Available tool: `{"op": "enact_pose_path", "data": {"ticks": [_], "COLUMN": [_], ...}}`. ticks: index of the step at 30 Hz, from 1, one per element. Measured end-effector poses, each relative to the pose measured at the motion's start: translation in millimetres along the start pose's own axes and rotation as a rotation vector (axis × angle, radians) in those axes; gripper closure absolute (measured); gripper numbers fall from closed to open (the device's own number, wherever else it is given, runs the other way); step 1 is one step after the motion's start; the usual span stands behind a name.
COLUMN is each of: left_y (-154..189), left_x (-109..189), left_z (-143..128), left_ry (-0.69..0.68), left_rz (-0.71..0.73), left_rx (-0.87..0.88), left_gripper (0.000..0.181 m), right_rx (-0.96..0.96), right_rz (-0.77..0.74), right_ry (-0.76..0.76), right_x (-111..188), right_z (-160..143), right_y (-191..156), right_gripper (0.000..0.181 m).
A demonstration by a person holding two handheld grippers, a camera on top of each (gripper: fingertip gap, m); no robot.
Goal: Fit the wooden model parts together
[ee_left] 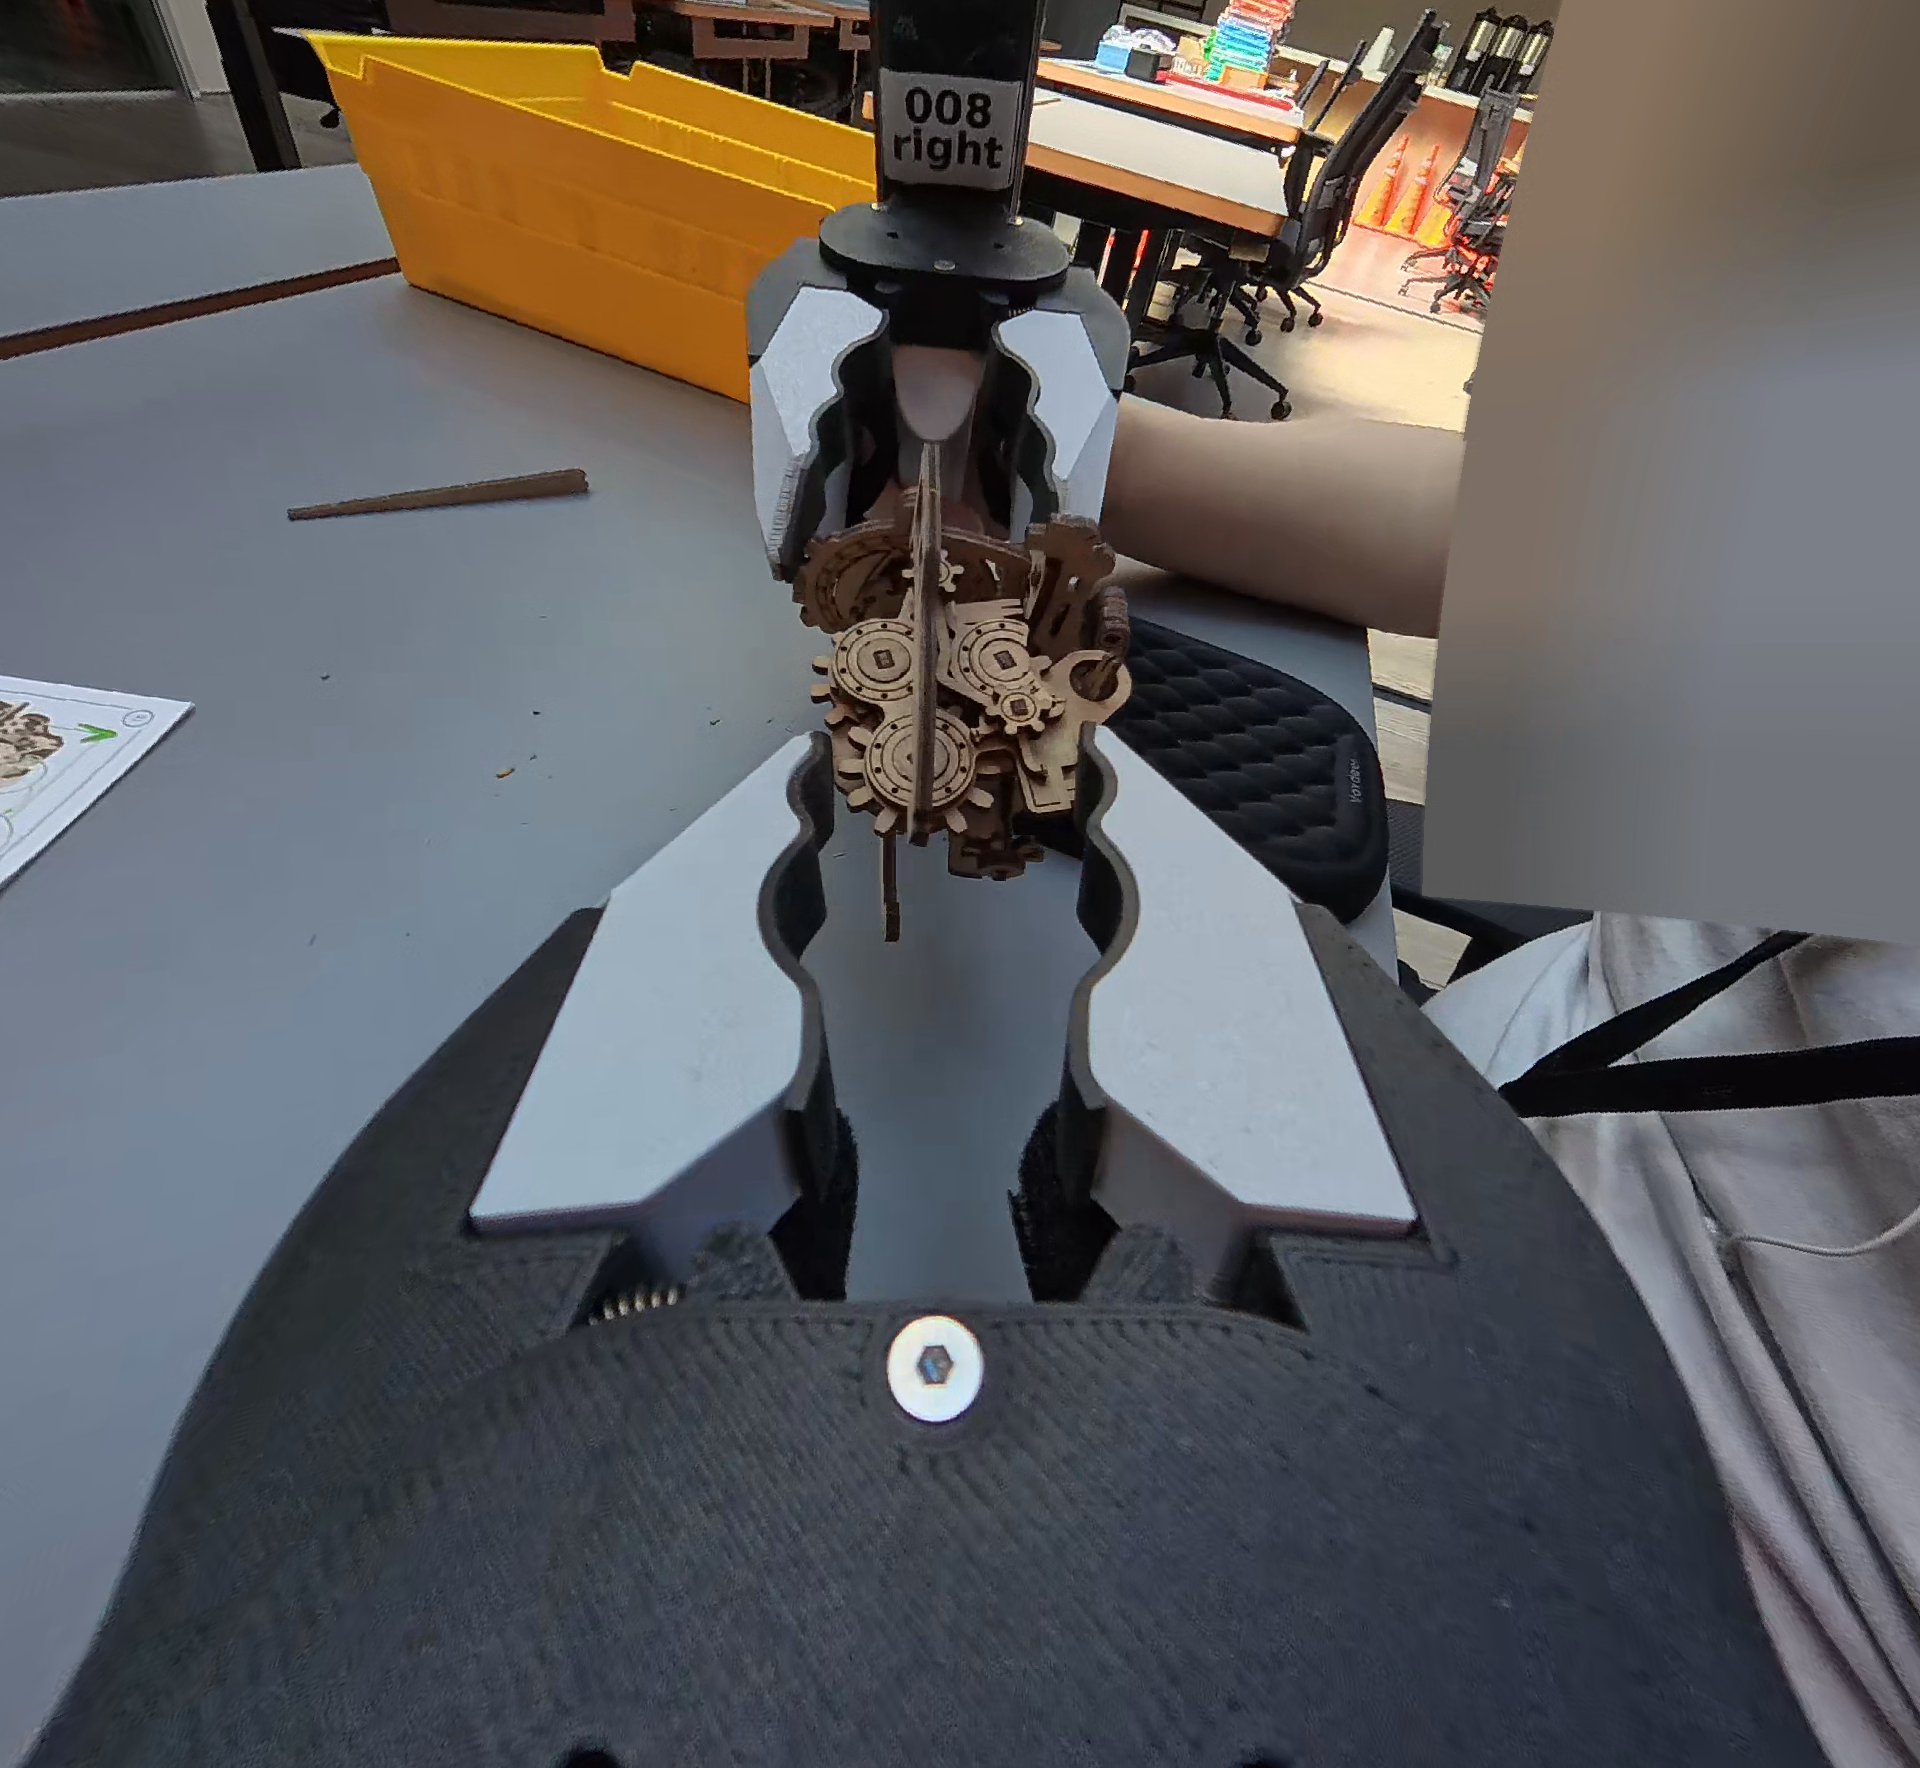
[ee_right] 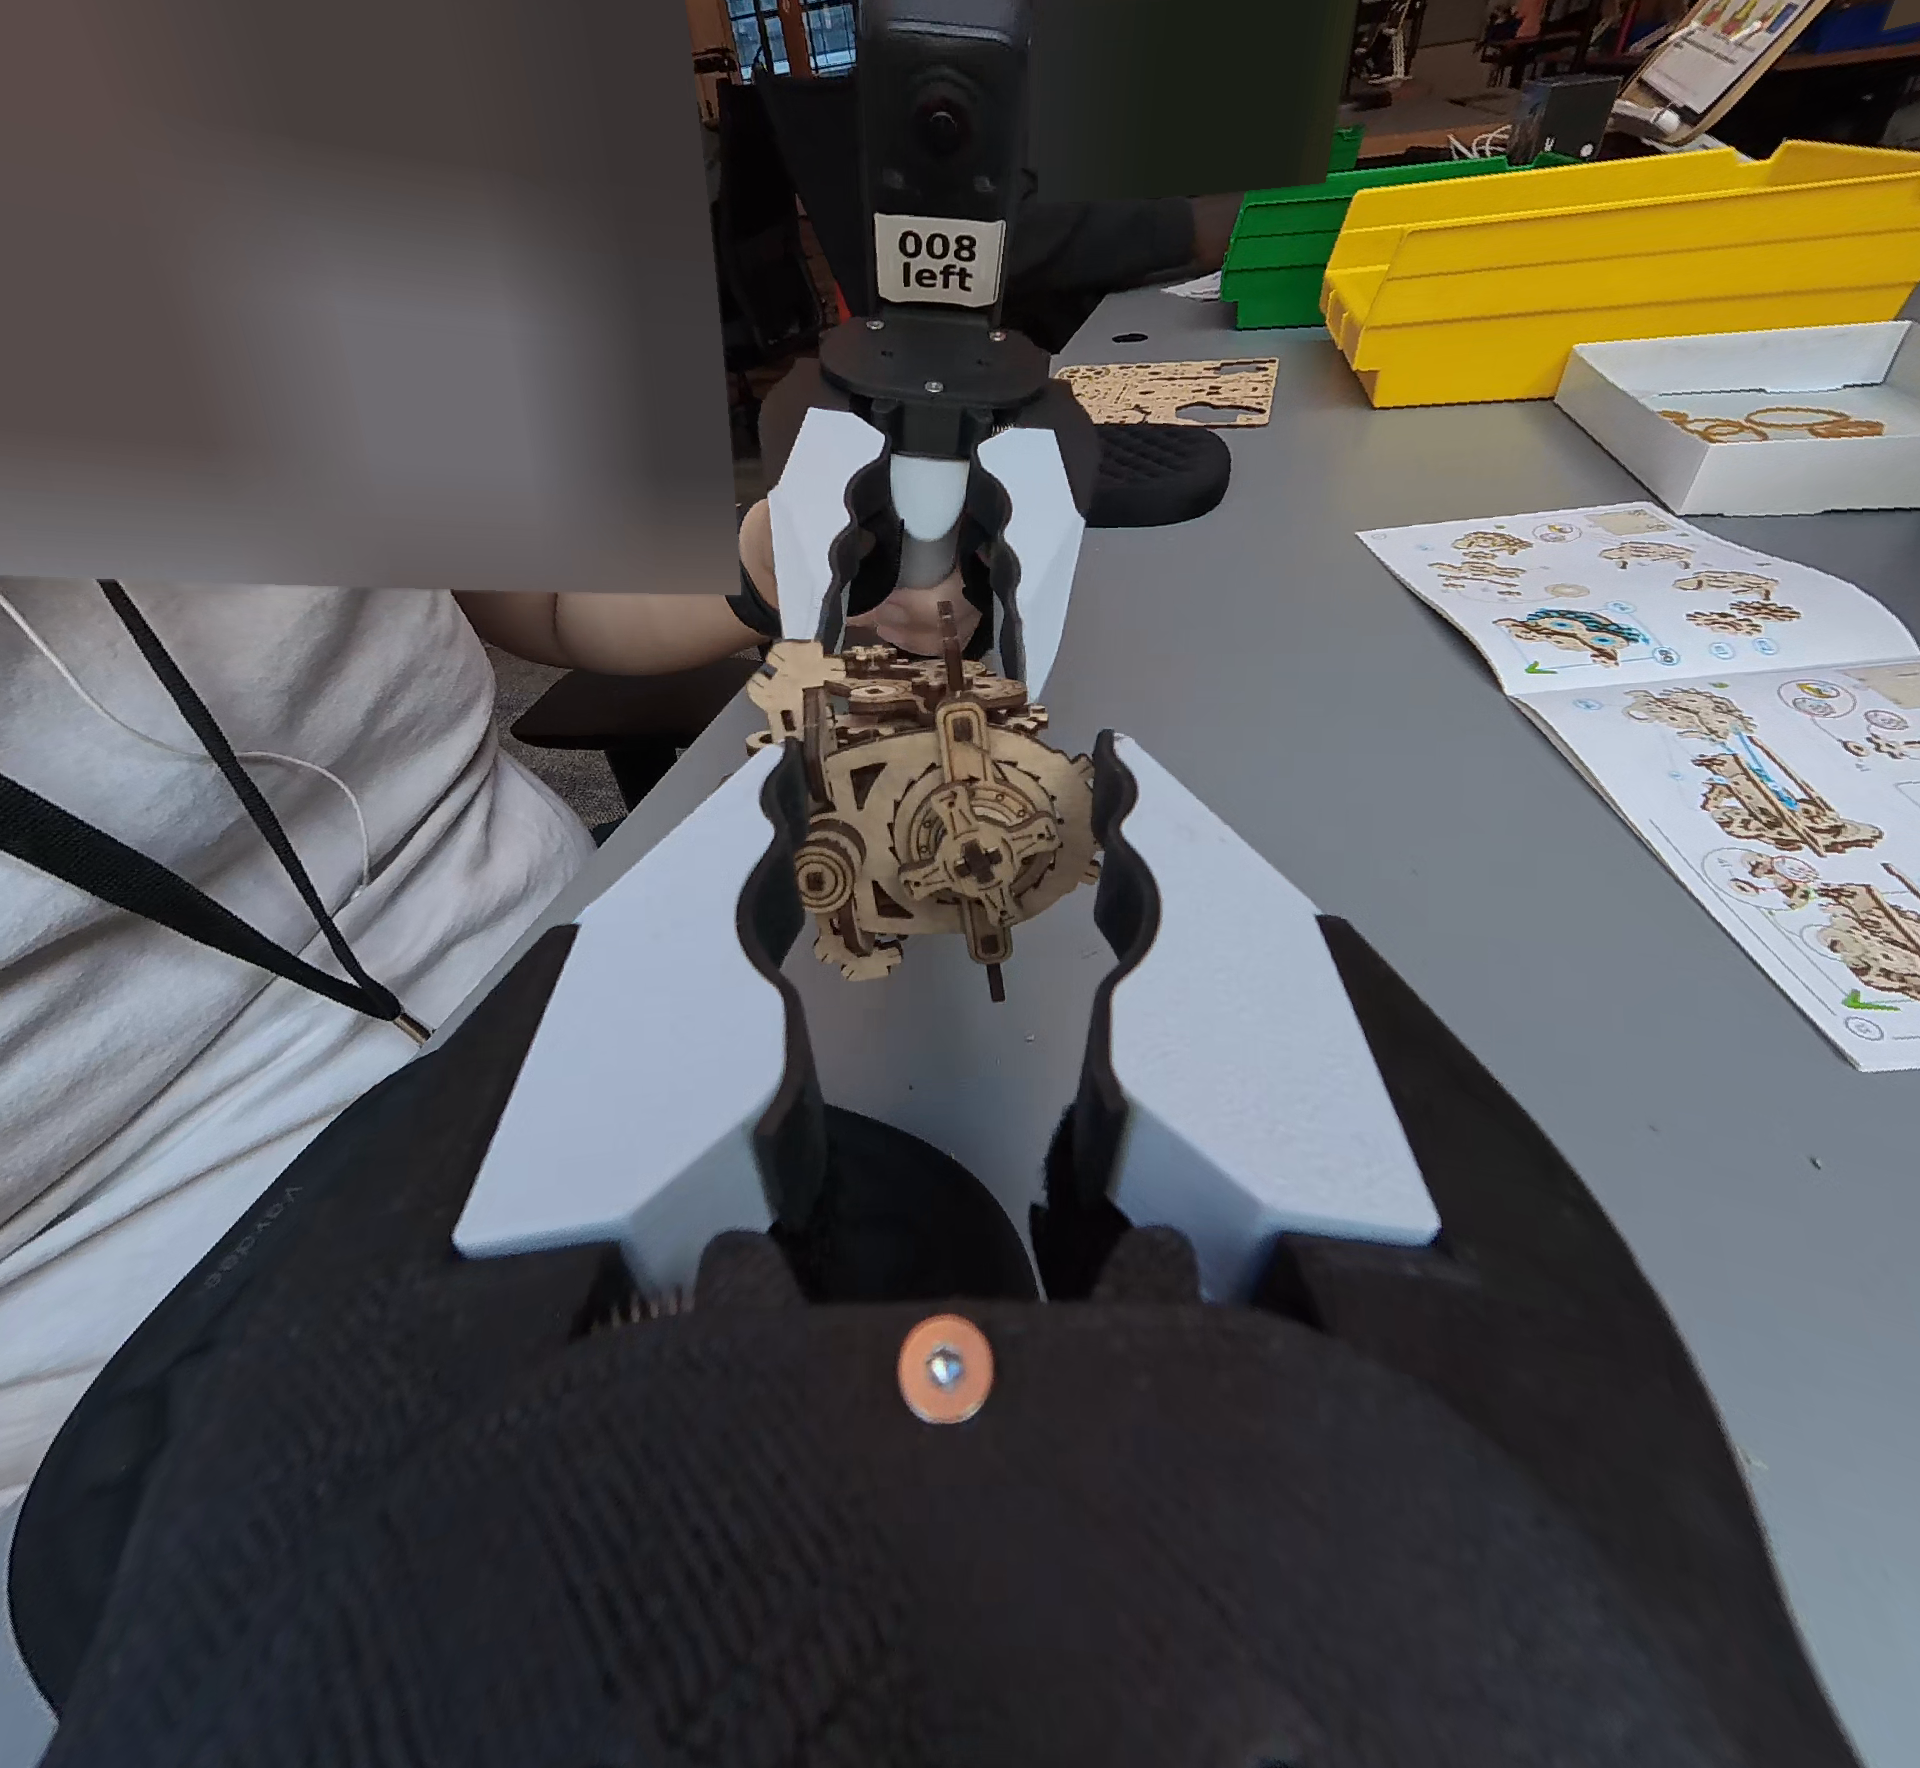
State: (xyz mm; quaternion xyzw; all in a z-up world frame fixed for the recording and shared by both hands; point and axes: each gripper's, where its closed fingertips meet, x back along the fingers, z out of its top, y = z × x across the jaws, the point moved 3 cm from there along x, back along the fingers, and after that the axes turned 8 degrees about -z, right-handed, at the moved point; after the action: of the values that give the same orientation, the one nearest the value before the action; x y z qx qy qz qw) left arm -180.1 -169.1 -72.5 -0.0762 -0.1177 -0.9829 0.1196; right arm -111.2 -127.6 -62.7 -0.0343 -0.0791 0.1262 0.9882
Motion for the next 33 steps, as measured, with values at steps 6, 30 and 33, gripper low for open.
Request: {"op": "enact_pose_path", "data": {"ticks": [6, 30, 33], "left_y": [2.6, 23.7, 25.7], "left_x": [0.2, 13.7, 15.2], "left_z": [1.2, 10.6, 14.9], "left_ry": [-0.02, -0.094, -0.12], "left_rz": [0.004, -0.066, -0.031], "left_rx": [-0.046, -0.392, -0.48], "left_gripper": [0.136, 0.136, 0.136], "right_rx": [0.029, 0.625, 0.624], "right_rz": [0.001, -0.127, -0.135], "right_ry": [-0.008, 0.043, 0.058], "right_x": [-2.1, -11.7, -11.5], "right_z": [-0.8, 20.8, 23.8], "right_y": [-2.8, -39.0, -39.1], "right_gripper": [0.127, 0.127, 0.127]}}
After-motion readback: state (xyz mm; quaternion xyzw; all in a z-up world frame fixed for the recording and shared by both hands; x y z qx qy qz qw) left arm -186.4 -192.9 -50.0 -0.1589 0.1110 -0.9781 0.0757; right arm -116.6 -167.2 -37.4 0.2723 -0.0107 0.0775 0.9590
